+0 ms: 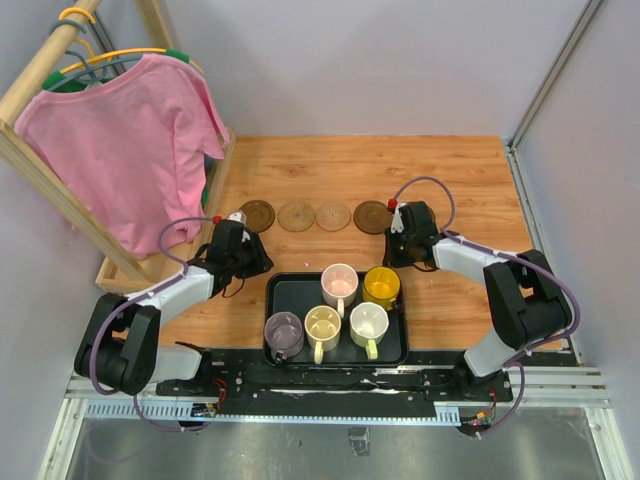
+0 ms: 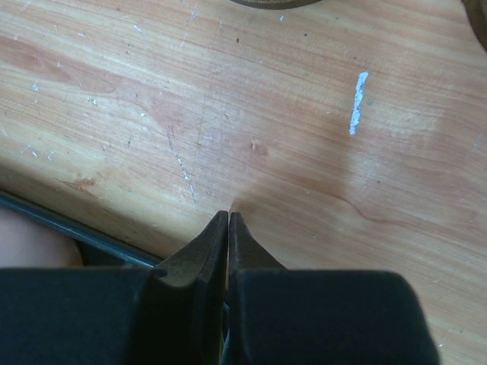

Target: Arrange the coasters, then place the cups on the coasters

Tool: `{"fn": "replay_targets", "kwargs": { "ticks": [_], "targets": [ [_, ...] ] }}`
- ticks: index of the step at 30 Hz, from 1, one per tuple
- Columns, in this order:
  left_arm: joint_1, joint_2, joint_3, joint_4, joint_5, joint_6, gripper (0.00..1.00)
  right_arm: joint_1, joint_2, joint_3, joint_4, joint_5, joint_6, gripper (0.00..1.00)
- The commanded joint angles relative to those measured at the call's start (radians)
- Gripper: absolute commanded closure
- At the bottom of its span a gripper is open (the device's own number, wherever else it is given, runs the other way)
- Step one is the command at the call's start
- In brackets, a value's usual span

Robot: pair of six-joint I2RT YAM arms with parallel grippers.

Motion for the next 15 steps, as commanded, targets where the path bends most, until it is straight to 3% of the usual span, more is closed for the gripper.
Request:
{"fn": "replay_targets", "kwargs": {
  "ticks": [1, 15],
  "targets": [
    [-0.004, -0.035, -0.023, -0.009, 0.007, -0.007, 0.51, 0.021, 0.019, 0.015, 0.011, -0.03, 0.009, 0.95],
    [-0.011, 0.023, -0.018, 0.042, 0.051, -0.017, 0.51, 0.022, -0.047, -0.029, -0.107, -0.035, 0.01, 0.95]
  ]
}}
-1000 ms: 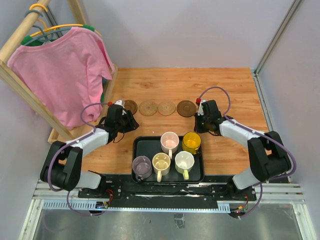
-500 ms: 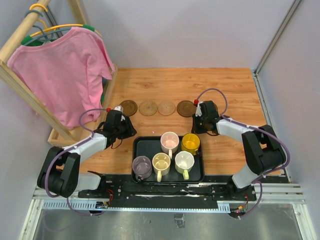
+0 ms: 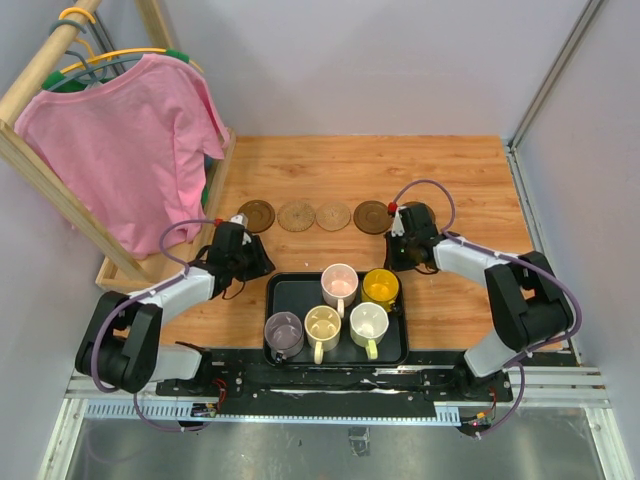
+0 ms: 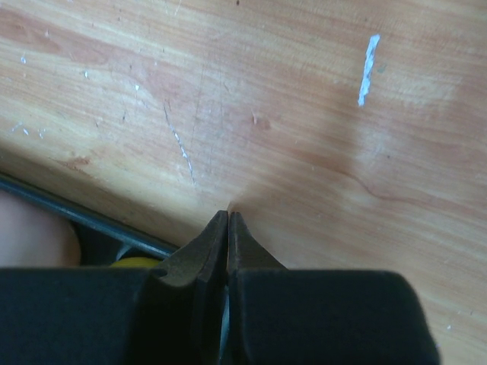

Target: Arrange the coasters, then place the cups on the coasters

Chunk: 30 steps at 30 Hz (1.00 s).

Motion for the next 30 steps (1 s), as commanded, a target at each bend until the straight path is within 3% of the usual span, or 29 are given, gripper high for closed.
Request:
{"fn": "replay_targets", "kwargs": {
  "ticks": [1, 30],
  "targets": [
    [-0.01, 0.027, 0.005, 0.038, 0.027, -0.01, 0.51, 0.021, -0.054, -0.028, -0.077, -0.03, 0.011, 0.95],
    [-0.027, 0.078, 0.026, 0.059, 0.041, -0.011, 0.51, 0.023, -0.016, -0.064, -0.133, 0.008, 0.015, 0.95]
  ]
}}
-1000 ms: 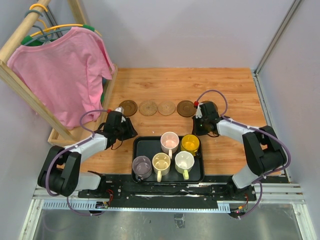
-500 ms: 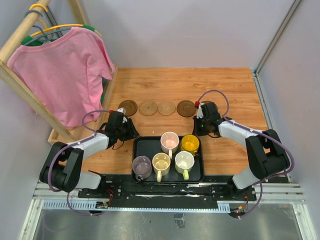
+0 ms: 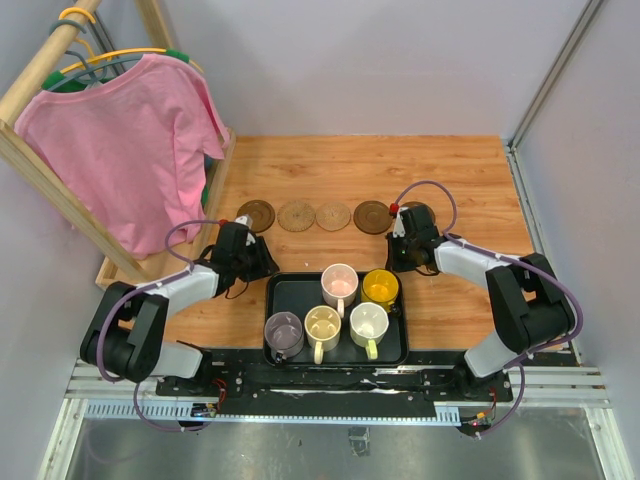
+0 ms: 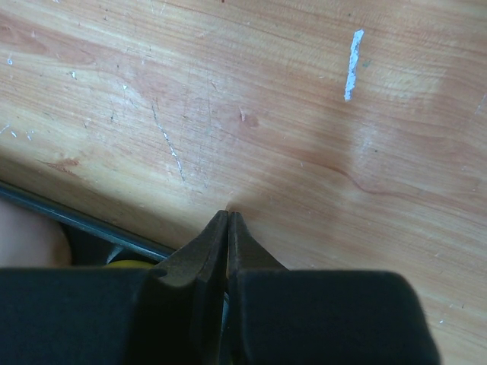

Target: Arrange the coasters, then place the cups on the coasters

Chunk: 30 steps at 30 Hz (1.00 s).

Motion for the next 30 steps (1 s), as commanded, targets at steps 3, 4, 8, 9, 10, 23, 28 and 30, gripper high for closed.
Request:
{"fn": "replay_targets", "kwargs": {
  "ticks": [3, 4, 8, 9, 10, 23, 28, 30],
  "targets": [
    [-0.017, 0.007, 0.026, -0.002, 0.027, 0.013, 0.52, 0.021, -0.005, -0.047, -0.138, -0.004, 0.014, 0.95],
    [-0.019, -0.004, 0.025, -0.008, 0.03, 0.02, 0.52, 0.021, -0.008, -0.048, -0.139, 0.001, 0.014, 0.95],
    [-0.021, -0.085, 0.008, -0.037, 0.024, 0.041, 0.51, 0.021, -0.01, -0.049, -0.137, 0.003, 0.017, 0.95],
    [-0.021, -0.11, 0.004, -0.05, 0.018, 0.045, 0.5, 0.021, -0.009, -0.047, -0.136, 0.004, 0.017, 0.95],
    [-0.021, -0.138, 0.001, -0.061, 0.013, 0.049, 0.49, 0.021, -0.007, -0.047, -0.136, 0.003, 0.017, 0.95],
    [-0.021, -0.186, -0.024, -0.172, -0.007, 0.085, 0.48, 0.021, 0.008, -0.027, -0.137, 0.0, 0.017, 0.95],
    [-0.024, -0.172, -0.036, -0.157, 0.012, 0.083, 0.49, 0.021, 0.005, -0.031, -0.136, 0.006, 0.018, 0.95],
    [-0.027, -0.168, -0.037, -0.155, 0.013, 0.086, 0.49, 0.021, 0.006, -0.03, -0.136, 0.006, 0.019, 0.95]
  ]
}}
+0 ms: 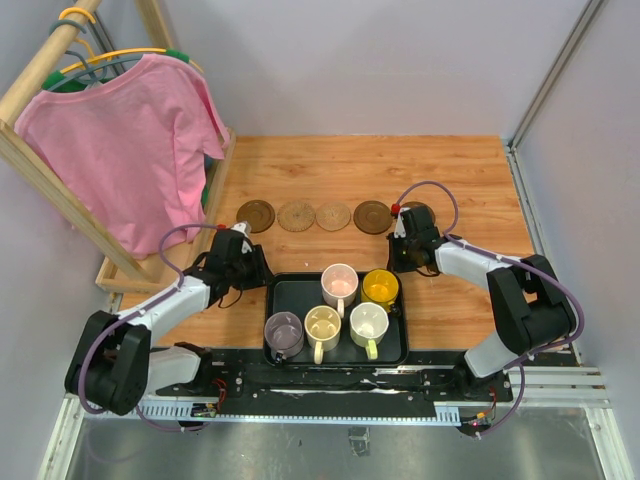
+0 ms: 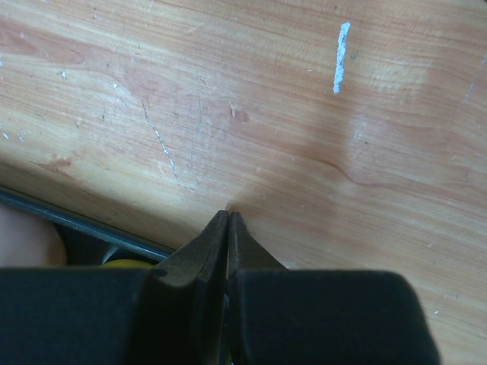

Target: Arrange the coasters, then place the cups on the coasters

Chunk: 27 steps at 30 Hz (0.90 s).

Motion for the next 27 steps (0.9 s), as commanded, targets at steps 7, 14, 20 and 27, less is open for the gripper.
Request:
{"fn": "replay_targets", "kwargs": {
  "ticks": [7, 14, 20, 27],
  "targets": [
    [-0.022, 0.047, -0.013, 0.034, 0.024, 0.011, 0.53, 0.021, 0.019, -0.016, -0.128, -0.016, 0.011, 0.95],
    [-0.029, 0.086, -0.011, 0.062, 0.019, 0.004, 0.64, 0.021, 0.02, -0.017, -0.13, -0.012, 0.012, 0.95],
    [-0.033, 0.105, -0.003, 0.089, 0.027, -0.006, 0.67, 0.021, 0.018, -0.023, -0.128, -0.01, 0.014, 0.95],
    [-0.036, 0.125, 0.007, 0.105, 0.023, -0.013, 0.67, 0.021, 0.019, -0.02, -0.129, -0.007, 0.013, 0.95]
  ]
}}
